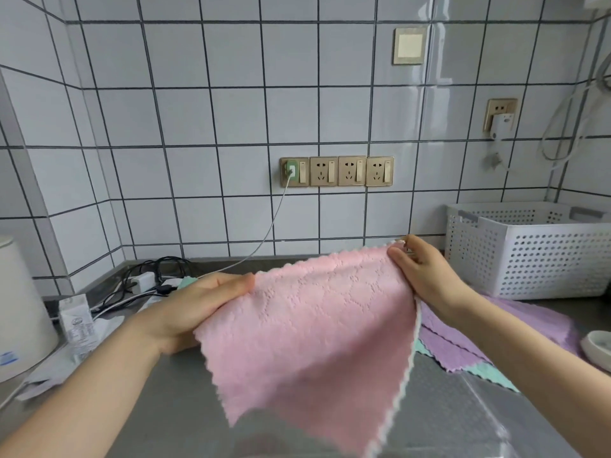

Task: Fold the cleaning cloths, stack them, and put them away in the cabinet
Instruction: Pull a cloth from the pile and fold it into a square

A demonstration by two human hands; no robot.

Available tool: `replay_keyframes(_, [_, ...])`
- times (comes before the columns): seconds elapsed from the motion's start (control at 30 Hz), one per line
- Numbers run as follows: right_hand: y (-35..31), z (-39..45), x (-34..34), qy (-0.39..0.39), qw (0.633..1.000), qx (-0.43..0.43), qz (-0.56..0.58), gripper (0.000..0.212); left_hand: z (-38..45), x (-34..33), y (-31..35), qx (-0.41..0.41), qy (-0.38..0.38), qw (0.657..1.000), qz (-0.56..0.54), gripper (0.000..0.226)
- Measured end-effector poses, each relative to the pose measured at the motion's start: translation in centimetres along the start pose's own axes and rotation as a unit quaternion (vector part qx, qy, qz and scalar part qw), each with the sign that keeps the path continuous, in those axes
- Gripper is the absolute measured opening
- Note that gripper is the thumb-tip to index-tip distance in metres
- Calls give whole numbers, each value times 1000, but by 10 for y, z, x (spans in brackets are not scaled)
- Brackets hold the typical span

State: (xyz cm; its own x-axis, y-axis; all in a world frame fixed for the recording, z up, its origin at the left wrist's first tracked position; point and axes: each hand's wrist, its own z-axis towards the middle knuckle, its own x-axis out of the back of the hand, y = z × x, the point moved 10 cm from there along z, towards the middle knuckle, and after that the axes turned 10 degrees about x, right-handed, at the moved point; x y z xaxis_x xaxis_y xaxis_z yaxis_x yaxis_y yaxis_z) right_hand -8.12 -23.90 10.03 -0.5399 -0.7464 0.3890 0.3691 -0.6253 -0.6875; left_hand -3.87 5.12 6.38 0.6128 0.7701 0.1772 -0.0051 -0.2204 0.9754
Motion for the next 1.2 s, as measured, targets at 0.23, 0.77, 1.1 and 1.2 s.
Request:
replay_keyframes(0.23, [84, -23, -22, -88, 988, -76, -106, 33, 51, 35, -66, 80, 75, 975, 191, 30])
replay_keyframes(0.77, [153, 13, -67, -45, 979, -178, -93, 37, 160, 49, -95, 37, 282, 948, 140, 53])
replay_keyframes(1.1, [97, -115, -146, -337, 916, 134, -169, 45, 87, -78, -168, -27, 0, 846, 532, 84])
replay_keyframes(1.2, [85, -136, -148, -365, 889, 184, -206, 66, 73, -77, -163, -32, 5, 839, 543, 91])
